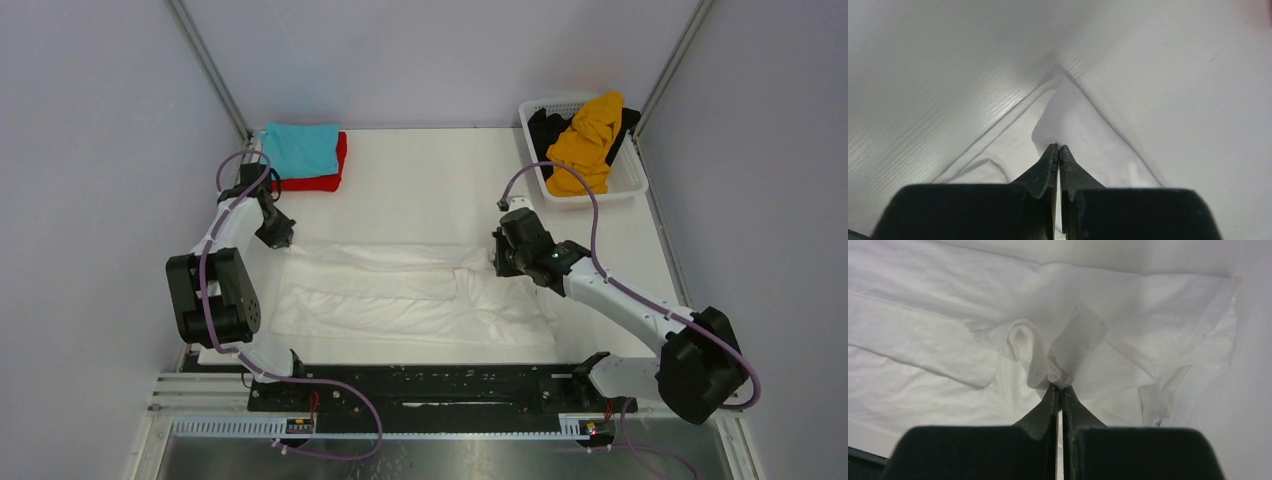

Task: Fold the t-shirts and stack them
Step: Fold the other side of the tshirt into a rectangle

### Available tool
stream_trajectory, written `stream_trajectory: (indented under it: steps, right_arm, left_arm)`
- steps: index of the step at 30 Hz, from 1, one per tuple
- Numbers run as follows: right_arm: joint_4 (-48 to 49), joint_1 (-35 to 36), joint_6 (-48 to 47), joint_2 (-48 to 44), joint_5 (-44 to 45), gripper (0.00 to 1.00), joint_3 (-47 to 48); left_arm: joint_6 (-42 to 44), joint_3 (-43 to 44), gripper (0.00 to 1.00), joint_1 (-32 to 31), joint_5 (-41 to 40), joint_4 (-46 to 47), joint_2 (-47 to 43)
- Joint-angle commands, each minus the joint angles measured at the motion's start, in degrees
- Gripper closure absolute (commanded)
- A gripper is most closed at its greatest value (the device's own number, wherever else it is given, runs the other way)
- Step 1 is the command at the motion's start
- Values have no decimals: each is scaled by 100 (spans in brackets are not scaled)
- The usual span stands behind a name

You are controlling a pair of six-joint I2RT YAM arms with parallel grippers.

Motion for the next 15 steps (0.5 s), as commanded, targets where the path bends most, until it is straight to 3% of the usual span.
stream_trajectory:
  steps: [1, 6, 15]
  right_arm:
    - [-61, 154, 276, -560, -6, 100, -256]
    - [-266, 239, 383, -960, -12, 100, -629]
    - [146, 523, 746, -1258, -862, 96, -1617]
  left_arm:
    - [-85, -232, 100, 104, -144, 216, -383]
    - [-78, -486, 100, 126, -181, 309, -457]
    - [-63, -512, 100, 196, -253, 436, -285]
